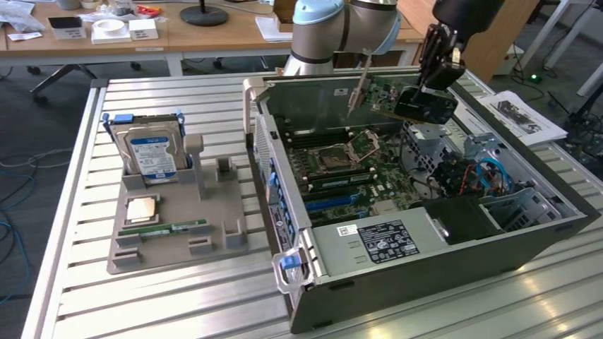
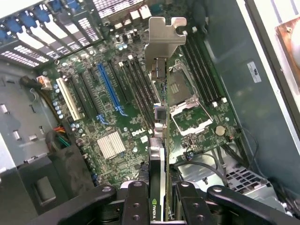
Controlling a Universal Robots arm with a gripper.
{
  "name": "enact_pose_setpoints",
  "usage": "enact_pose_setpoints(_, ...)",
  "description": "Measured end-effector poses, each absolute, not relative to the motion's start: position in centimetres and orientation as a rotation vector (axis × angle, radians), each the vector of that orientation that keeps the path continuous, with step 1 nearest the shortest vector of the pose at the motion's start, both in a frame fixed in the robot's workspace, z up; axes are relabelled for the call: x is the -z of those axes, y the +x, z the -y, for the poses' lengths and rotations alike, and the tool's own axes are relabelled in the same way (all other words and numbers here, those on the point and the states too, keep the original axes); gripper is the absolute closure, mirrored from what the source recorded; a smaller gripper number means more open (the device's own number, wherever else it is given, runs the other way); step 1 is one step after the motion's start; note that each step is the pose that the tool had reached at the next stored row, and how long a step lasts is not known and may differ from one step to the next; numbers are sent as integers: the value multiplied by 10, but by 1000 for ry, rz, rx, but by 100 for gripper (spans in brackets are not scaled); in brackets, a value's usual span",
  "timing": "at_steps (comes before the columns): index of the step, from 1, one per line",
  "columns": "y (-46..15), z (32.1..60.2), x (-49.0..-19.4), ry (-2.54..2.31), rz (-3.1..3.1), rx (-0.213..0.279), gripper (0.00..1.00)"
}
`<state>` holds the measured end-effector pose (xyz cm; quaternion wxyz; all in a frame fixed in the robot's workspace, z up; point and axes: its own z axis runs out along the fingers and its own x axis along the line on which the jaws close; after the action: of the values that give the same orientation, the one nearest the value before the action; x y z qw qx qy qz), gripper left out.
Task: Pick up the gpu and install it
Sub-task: 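Insert the gpu into the slot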
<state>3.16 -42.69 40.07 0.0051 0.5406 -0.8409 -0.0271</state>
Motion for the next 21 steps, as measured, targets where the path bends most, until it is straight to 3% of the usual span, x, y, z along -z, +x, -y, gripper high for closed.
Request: enact_pose_setpoints(21,32,427,-400,1811,2550,84,73)
